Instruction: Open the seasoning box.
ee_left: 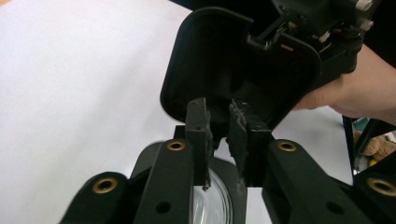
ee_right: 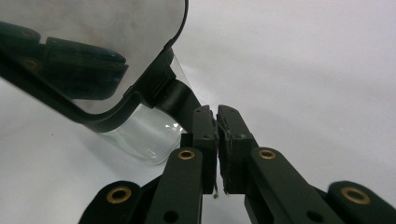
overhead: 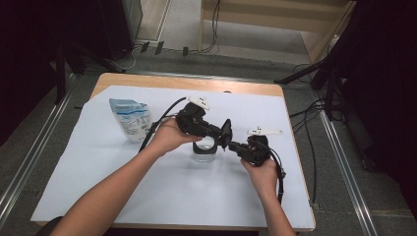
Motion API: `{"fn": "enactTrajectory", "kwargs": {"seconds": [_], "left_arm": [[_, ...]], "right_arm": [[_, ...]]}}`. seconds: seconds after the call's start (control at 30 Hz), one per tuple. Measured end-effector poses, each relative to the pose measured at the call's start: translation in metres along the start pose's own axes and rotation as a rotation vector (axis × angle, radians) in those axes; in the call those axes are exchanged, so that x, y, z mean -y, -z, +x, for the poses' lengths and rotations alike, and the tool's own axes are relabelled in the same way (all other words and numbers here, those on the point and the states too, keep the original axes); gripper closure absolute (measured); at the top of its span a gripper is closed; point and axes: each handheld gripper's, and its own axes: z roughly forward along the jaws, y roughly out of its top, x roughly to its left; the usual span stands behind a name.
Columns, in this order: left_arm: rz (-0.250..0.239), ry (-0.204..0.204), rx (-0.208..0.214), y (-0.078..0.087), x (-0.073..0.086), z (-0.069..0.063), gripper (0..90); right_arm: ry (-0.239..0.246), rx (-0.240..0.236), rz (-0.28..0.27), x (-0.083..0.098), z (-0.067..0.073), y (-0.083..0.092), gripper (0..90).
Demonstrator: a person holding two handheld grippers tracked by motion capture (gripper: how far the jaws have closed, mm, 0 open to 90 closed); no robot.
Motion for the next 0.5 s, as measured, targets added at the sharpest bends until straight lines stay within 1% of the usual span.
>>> {"fn": "enactTrajectory", "kwargs": {"seconds": [0.03, 0.1, 0.13, 0.17, 0.2, 0.23, 0.3, 0.33, 0.4, 0.47, 0.5], "left_arm": [[0.002, -0.003, -0.001, 0.003, 0.001, 0.0, 74.8], [0.002, 0.004, 0.003, 0.009, 0.003, 0.001, 69.6], [0.002, 0.01, 0.001, 0.012, 0.004, 0.0, 65.5], [0.005, 0.008, -0.002, 0.015, 0.005, -0.001, 62.7], [0.013, 0.009, 0.007, 0.017, 0.006, -0.002, 61.5], [0.016, 0.003, 0.002, 0.019, 0.007, -0.003, 58.9], [0.021, 0.0, 0.014, 0.024, 0.01, -0.007, 55.1], [0.024, -0.003, 0.015, 0.026, 0.012, -0.007, 51.7], [0.018, 0.018, 0.025, 0.029, 0.016, -0.007, 47.5], [0.019, 0.021, 0.015, 0.033, 0.02, -0.009, 44.3], [0.019, 0.02, 0.02, 0.035, 0.022, -0.01, 42.3]], "right_arm": [[0.005, -0.001, -0.005, 0.001, 0.001, 0.002, 85.1], [0.022, -0.003, -0.009, 0.002, 0.004, 0.006, 81.9], [0.031, -0.004, -0.013, 0.003, 0.005, 0.008, 79.2], [0.035, -0.01, -0.013, 0.004, 0.006, 0.009, 76.9], [0.041, -0.014, -0.018, 0.006, 0.007, 0.011, 74.1], [0.052, -0.017, -0.02, 0.008, 0.008, 0.012, 72.3], [0.065, -0.018, -0.014, 0.011, 0.011, 0.015, 68.9], [0.071, -0.019, -0.014, 0.013, 0.013, 0.017, 67.9], [0.073, -0.027, -0.016, 0.016, 0.017, 0.021, 65.8], [0.084, -0.029, -0.016, 0.018, 0.023, 0.025, 65.1], [0.095, -0.027, -0.021, 0.019, 0.025, 0.027, 64.3]]}}
